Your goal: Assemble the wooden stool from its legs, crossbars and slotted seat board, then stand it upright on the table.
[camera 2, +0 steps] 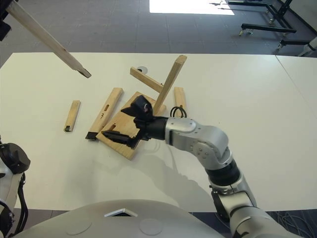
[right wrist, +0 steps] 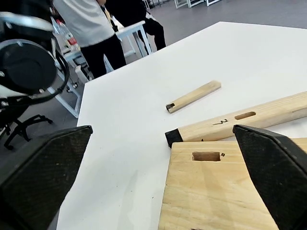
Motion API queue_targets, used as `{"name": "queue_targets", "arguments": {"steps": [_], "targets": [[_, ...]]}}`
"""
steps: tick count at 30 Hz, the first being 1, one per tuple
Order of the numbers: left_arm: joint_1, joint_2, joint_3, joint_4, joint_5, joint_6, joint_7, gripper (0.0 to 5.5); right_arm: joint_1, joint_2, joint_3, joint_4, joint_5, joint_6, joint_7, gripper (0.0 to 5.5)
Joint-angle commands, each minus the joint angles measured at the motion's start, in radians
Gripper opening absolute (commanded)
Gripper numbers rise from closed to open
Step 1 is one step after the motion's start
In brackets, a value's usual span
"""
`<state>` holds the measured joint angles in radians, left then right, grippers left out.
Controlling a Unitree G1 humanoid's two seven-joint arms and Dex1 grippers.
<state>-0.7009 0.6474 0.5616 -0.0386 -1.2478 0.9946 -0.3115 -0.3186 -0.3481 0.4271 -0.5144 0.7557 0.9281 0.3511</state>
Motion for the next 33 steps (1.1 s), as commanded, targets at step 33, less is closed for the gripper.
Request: {"name": "queue_targets", "arguments": {"steps": [33], "targets": [[0.071, -0.088, -0.049, -0.061, -0.002, -0.066, 0.065, 2.02, -0.15, -0.148, 0.483, 0.139, -0.591, 0.114, 0.246, 5.4]]}}
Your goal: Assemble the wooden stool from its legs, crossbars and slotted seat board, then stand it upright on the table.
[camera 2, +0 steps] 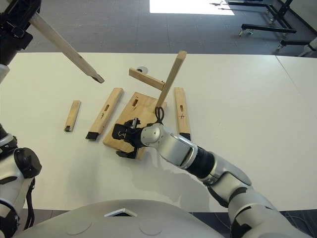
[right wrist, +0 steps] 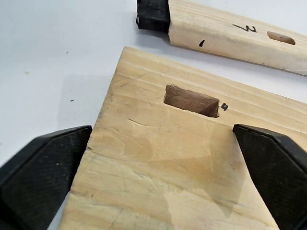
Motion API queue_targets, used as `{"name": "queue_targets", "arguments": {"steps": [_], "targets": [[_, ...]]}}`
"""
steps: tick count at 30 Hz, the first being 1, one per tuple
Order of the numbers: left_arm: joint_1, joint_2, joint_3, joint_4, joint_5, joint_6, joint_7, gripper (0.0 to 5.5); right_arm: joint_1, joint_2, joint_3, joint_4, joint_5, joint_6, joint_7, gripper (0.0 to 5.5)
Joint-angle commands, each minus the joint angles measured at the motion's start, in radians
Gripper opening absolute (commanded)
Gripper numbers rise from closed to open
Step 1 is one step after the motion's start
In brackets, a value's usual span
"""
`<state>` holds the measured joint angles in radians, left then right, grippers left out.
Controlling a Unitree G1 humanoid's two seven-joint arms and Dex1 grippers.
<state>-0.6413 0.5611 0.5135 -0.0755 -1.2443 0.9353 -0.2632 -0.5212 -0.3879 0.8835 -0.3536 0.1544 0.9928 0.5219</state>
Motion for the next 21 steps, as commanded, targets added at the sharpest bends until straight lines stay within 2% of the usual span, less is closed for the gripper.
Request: {"name": "queue_targets", "arguments": {"steps": [1, 5, 10, 16, 21], "targets": [[0.016, -0.002, 0.001, -0.026, -0.007, -0.007, 0.02, 2.02, 0.06, -0.148, 0.019, -0.041, 0.016, 0.038, 0.102, 5.4], [0.032, -0.009, 0.007, -0.039, -0.013, -0.009, 0.036, 2.02, 0.064, -0.298, 0.028, -0.052, -0.012, -0.125, 0.254, 5.4], [0.036, -0.016, 0.001, -0.039, -0.017, -0.011, 0.047, 2.02, 0.057, -0.385, 0.016, 0.048, -0.079, -0.418, 0.432, 5.4], [0.04, -0.026, 0.0, -0.041, -0.024, -0.007, 0.057, 2.02, 0.036, -0.406, -0.016, 0.189, -0.174, -0.709, 0.58, 5.4], [0.038, -0.032, -0.006, -0.04, -0.028, -0.009, 0.063, 2.02, 0.027, -0.375, -0.064, 0.255, -0.209, -0.767, 0.624, 5.4]]}}
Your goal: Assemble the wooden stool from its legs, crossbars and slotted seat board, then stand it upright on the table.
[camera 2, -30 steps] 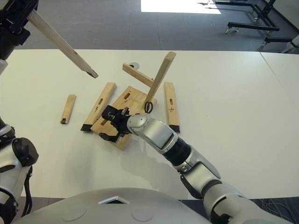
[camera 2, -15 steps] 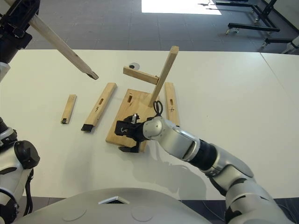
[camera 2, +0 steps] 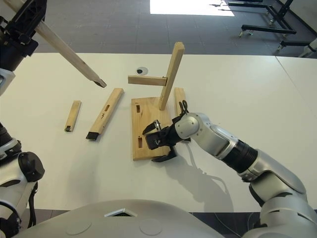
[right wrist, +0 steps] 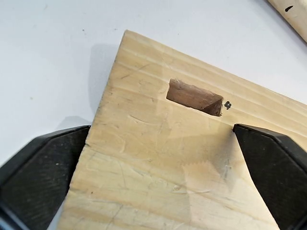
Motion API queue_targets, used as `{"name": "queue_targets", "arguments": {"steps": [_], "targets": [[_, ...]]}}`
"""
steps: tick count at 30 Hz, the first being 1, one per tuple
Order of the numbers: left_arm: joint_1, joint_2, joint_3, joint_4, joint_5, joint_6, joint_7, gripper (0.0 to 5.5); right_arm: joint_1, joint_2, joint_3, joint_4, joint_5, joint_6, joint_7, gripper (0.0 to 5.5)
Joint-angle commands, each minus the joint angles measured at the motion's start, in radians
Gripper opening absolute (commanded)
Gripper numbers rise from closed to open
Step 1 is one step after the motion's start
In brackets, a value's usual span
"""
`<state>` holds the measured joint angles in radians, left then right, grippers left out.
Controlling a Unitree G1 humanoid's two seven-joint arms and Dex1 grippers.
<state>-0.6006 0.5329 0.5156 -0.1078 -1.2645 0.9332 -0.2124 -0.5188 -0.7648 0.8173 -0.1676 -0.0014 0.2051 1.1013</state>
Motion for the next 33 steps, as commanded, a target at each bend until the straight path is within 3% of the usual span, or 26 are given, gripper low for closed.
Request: {"name": "queue_targets", "arguments": {"steps": [1, 11, 18, 21, 27, 33], "targets": [[-0.001, -0.006, -0.01, -0.009, -0.01, -0.007, 0.013, 2.02, 0.023, 0.007, -0.012, 0.066, -0.048, 0.023, 0.049, 5.4], [0.051, 0.019, -0.043, -0.088, 0.01, -0.001, 0.009, 2.02, 0.007, 0.006, -0.255, -0.218, 0.148, 0.284, 0.116, 5.4], [0.095, 0.219, -0.201, -0.128, 0.154, 0.081, -0.171, 2.02, -0.03, 0.05, -0.455, -0.238, 0.286, 0.415, 0.053, 5.4], [0.143, 0.327, -0.282, -0.199, 0.394, -0.06, -0.226, 2.02, -0.018, 0.059, -0.534, -0.208, 0.317, 0.445, 0.005, 5.4], [0.171, 0.375, -0.257, -0.23, 0.681, -0.319, -0.258, 2.02, 0.032, 0.077, -0.604, -0.232, 0.37, 0.499, -0.069, 5.4], [0.108, 0.394, -0.289, -0.162, 0.746, -0.343, -0.34, 2.02, 0.065, 0.093, -0.652, -0.267, 0.429, 0.557, -0.136, 5.4]]}}
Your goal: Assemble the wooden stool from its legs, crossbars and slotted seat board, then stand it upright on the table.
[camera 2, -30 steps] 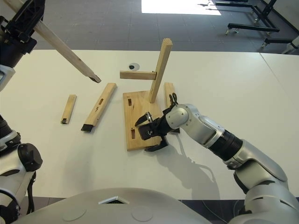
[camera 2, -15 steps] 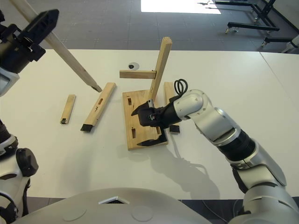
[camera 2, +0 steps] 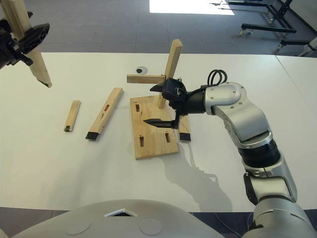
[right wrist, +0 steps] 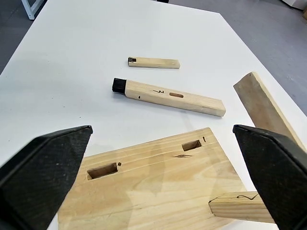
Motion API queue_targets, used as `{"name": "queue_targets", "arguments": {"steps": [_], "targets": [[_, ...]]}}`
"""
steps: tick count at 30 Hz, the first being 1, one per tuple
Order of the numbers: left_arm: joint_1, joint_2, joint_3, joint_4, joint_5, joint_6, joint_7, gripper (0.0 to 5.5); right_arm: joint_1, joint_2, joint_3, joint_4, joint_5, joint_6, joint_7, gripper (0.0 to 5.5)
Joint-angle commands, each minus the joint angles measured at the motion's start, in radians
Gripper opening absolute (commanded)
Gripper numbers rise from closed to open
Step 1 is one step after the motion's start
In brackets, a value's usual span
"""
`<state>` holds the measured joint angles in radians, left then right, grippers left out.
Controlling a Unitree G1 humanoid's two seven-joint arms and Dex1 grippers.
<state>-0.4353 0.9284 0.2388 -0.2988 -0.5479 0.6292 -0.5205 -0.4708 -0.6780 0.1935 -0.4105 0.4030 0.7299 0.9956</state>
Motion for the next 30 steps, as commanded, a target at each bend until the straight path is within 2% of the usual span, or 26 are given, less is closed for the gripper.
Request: {"name": "queue_targets", "arguments": {"steps": [1, 3, 8, 11, 15, 19, 22, 24, 27, 30], "targets": [[-0.062, 0.003, -0.018, 0.041, 0.067, -0.088, -0.041, 2.02, 0.02, 0.008, -0.032, -0.027, 0.03, 0.039, -0.04, 5.4], [-0.045, 0.022, -0.045, 0.055, 0.15, -0.167, -0.06, 2.02, 0.027, 0.011, -0.036, -0.031, 0.038, 0.048, -0.059, 5.4], [-0.044, 0.006, -0.076, 0.077, 0.254, -0.192, -0.051, 2.02, 0.042, 0.021, -0.041, -0.039, 0.054, 0.064, -0.094, 5.4], [-0.065, -0.048, -0.061, 0.085, 0.181, -0.19, -0.11, 2.02, 0.046, 0.027, -0.046, -0.038, 0.063, 0.071, -0.11, 5.4], [-0.084, -0.178, 0.008, 0.107, 0.033, -0.135, -0.088, 2.02, 0.046, 0.025, -0.057, -0.022, 0.064, 0.073, -0.123, 5.4], [-0.128, -0.354, 0.162, 0.204, -0.204, 0.0, 0.05, 2.02, 0.054, 0.026, -0.066, -0.002, 0.063, 0.074, -0.135, 5.4], [-0.102, -0.472, 0.247, 0.243, -0.347, -0.084, -0.029, 2.02, 0.057, 0.034, -0.072, 0.011, 0.069, 0.079, -0.146, 5.4], [-0.094, -0.523, 0.25, 0.291, -0.365, -0.146, -0.1, 2.02, 0.059, 0.037, -0.073, 0.017, 0.072, 0.082, -0.153, 5.4], [-0.088, -0.566, 0.245, 0.359, -0.366, -0.245, -0.235, 2.02, 0.049, 0.037, -0.062, 0.034, 0.072, 0.078, -0.15, 5.4], [-0.095, -0.576, 0.252, 0.472, -0.403, -0.268, -0.389, 2.02, 0.04, 0.038, -0.054, 0.048, 0.072, 0.078, -0.145, 5.4]]}}
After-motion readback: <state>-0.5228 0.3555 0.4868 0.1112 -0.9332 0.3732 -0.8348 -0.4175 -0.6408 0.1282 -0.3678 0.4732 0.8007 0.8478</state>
